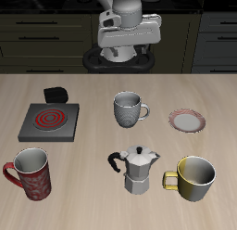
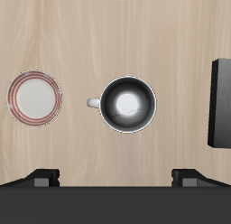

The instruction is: Place the moka pot on the stove

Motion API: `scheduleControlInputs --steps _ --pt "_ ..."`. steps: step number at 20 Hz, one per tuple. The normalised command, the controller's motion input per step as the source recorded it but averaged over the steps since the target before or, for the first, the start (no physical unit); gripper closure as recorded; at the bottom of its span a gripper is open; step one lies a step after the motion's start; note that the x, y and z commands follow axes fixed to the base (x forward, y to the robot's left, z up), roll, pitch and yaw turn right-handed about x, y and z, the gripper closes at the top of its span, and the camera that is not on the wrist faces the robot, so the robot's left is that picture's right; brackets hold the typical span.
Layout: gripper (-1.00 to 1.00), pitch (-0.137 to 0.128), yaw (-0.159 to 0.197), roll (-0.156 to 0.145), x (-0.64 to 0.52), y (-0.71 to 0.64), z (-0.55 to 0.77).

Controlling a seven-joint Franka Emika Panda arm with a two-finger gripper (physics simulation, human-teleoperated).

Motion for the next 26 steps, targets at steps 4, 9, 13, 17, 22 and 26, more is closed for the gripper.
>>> scheduleControlInputs --steps 4,9,13,17,22,26 --pt "-1.00 0.003 -0.019 0.025 0.28 0.07 0.05" --pt "-1.00 -0.040 -0.016 -0.019 0.42 0.08 0.12" --pt "-1.00 -0.044 0.000 -0.054 0.45 0.09 0.10" --pt "-1.00 -0.027 -0.005 -0.040 0.43 0.17 0.08" --pt "-1.00 0.007 -0.020 -0.009 0.37 0.22 0.02" --pt "-1.00 -0.009 -0.017 -0.016 0.35 0.23 0.01"
